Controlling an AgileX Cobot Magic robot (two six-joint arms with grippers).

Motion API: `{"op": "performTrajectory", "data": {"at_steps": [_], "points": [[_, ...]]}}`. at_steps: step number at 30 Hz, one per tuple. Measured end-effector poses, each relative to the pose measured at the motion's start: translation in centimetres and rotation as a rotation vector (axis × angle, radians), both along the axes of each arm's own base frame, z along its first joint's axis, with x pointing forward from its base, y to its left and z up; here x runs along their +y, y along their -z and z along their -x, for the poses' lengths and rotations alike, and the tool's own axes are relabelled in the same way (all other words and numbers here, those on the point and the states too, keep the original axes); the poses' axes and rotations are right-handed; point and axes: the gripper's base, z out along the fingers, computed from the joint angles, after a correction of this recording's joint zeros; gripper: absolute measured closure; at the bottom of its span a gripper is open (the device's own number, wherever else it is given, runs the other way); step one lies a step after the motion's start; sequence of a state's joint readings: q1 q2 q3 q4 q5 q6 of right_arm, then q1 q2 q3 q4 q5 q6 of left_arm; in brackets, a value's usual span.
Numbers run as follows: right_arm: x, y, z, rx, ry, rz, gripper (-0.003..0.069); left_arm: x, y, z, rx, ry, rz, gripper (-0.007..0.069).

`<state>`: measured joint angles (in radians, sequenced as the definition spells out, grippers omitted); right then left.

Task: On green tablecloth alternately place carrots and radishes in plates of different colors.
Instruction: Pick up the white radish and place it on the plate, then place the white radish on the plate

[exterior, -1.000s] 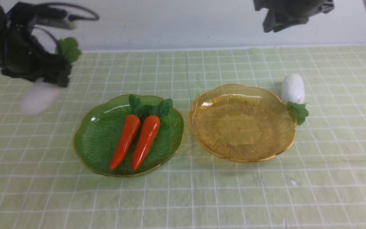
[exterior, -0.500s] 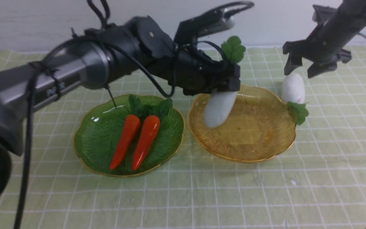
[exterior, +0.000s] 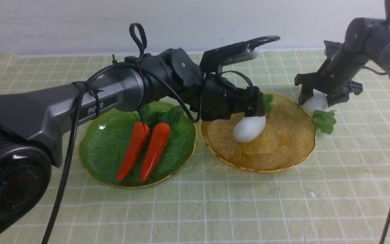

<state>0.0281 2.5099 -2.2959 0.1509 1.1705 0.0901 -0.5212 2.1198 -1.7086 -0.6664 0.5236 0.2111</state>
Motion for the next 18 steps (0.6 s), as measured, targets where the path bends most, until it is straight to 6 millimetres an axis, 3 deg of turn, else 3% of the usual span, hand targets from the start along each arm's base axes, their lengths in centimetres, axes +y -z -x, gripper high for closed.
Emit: {"op": "performTrajectory", "data": {"at_steps": [4, 5, 6, 7, 9, 10, 12, 15, 18], "points": [[-0.7, -3.0, 0.2, -0.022, 0.003, 0.077, 0.0193, 1.2, -3.4, 0.1, -0.052, 0.044, -0.039, 0.0123], [-0.8, -4.7, 0.3, -0.058, 0.007, 0.083, 0.0193, 1.8, -4.4, 0.2, -0.063, 0.054, -0.057, 0.0194], [-0.7, -7.9, 0.8, -0.124, 0.013, 0.065, 0.0193, 2.4, -5.7, 0.5, -0.08, 0.071, -0.085, 0.0278], [-0.7, -7.9, 0.7, -0.125, 0.012, 0.065, 0.0193, 2.5, -5.9, 0.5, -0.084, 0.07, -0.083, 0.0297], [0.0, -13.1, 2.1, -0.226, -0.001, -0.025, 0.0193, 4.2, -8.3, 1.4, -0.111, 0.098, -0.155, 0.051], [1.0, -15.7, 3.2, -0.269, -0.024, -0.095, 0.0193, 5.1, -9.3, 1.7, -0.125, 0.099, -0.19, 0.0568], [2.9, -18.2, 4.9, -0.298, -0.074, -0.192, 0.0193, 6.7, -11.4, 2.6, -0.14, 0.086, -0.231, 0.0612], [6.5, -17.9, 6.4, -0.251, -0.173, -0.235, 0.0193, 9.1, -14.6, 4.5, -0.153, 0.06, -0.279, 0.0632], [10.1, -14.0, 7.1, -0.128, -0.261, -0.193, 0.0193, 10.9, -17.3, 6.7, -0.173, 0.052, -0.318, 0.0632]]}}
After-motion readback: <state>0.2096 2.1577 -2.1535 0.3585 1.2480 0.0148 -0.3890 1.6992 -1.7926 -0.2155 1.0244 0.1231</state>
